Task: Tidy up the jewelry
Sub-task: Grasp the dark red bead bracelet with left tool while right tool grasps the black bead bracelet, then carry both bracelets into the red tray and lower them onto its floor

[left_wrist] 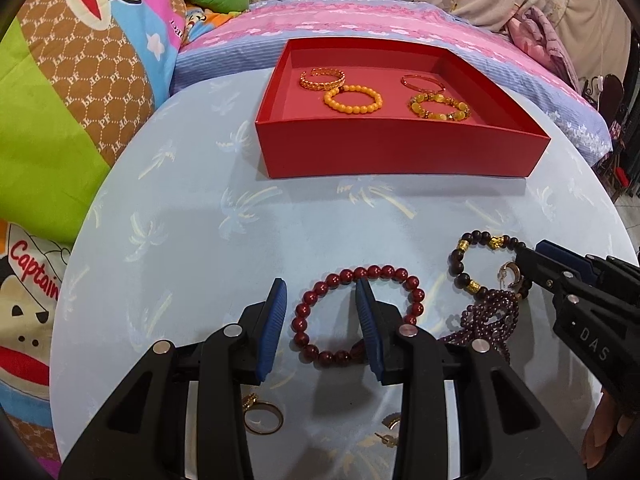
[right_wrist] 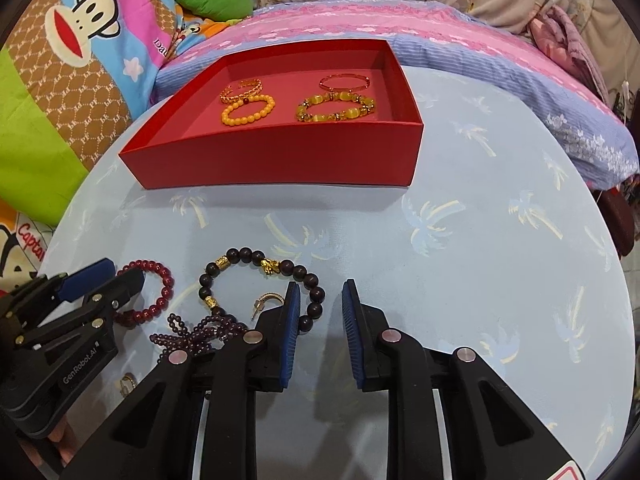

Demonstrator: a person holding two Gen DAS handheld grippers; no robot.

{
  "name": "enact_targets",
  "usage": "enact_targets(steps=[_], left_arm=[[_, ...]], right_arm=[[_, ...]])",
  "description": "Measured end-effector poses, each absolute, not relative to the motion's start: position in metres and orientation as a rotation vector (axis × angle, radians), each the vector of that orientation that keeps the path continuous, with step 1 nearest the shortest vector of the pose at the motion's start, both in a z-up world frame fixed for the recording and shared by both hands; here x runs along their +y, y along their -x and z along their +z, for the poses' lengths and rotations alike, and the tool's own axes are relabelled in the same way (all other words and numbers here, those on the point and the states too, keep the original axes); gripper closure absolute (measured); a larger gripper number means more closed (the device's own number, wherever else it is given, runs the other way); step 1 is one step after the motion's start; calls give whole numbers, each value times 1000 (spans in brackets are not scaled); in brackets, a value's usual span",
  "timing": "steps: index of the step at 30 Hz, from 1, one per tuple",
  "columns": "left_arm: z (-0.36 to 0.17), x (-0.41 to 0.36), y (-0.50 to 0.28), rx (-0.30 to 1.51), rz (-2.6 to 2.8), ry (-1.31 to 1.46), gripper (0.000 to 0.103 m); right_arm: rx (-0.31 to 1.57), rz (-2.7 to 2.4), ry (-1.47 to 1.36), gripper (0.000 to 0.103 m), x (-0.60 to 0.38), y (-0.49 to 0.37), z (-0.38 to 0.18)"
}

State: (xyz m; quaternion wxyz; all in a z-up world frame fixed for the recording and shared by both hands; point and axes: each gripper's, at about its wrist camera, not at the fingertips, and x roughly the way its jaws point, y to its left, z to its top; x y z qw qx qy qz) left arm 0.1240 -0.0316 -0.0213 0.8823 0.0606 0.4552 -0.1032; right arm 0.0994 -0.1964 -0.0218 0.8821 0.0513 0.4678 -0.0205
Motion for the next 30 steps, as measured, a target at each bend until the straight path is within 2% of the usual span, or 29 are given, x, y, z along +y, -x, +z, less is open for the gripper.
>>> enact_targets(steps=[3, 5, 10, 13, 30], left_arm=[[-24, -33, -126, 947, -223, -126, 69], [-24, -35, -125, 941, -228, -132, 71], [-23, -36, -124, 947, -284, -109, 92], [-21, -32, -125, 966, -313, -68, 95], [37, -34, -112, 927, -395, 8, 96]], right_arm=[[975, -42, -97, 93, -196, -98, -22], [977, -43, -95, 94, -197, -97, -22], [988, -39, -122, 95, -201, -93, -20], [988, -37, -144, 95, -202, -89, -18], [860, -24, -186, 95, -211, -75, 46]])
